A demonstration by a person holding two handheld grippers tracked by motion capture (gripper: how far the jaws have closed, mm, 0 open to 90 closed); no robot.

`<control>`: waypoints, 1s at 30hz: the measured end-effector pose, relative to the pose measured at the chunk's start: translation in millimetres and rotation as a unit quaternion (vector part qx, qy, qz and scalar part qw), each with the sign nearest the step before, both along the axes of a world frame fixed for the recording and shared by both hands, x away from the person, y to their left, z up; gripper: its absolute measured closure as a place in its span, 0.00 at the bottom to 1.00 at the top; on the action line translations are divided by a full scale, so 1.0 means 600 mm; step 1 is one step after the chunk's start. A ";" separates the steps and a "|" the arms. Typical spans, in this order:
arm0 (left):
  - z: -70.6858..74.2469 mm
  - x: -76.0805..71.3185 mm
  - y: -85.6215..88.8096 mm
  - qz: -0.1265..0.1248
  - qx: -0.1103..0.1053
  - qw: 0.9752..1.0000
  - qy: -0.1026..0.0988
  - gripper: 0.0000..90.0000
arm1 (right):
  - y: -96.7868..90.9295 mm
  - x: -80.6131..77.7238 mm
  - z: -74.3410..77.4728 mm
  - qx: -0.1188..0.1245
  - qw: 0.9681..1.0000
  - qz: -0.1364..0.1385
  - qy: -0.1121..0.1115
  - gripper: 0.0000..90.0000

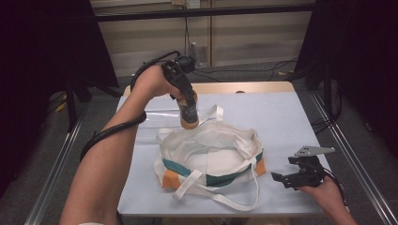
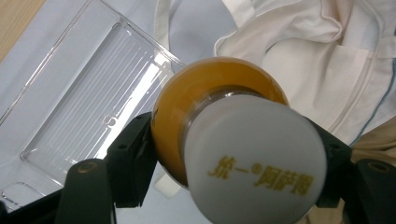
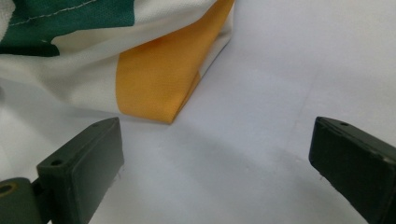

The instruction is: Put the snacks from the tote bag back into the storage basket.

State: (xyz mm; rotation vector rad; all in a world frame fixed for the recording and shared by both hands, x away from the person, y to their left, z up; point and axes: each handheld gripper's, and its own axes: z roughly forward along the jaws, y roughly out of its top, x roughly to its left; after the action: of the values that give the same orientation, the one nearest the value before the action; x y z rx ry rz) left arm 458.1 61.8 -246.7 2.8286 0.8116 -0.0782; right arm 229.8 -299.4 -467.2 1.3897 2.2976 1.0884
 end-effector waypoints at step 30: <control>-0.017 0.029 -0.003 -0.003 0.000 1.000 0.006 0.34 | -0.008 0.000 -0.003 0.005 1.000 -0.010 0.004 0.03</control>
State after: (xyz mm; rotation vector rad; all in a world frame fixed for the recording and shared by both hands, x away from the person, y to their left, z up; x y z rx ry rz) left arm 475.5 60.3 -257.1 2.8338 0.8067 -0.0970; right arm 230.0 -304.1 -469.0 1.4213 2.2809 1.0924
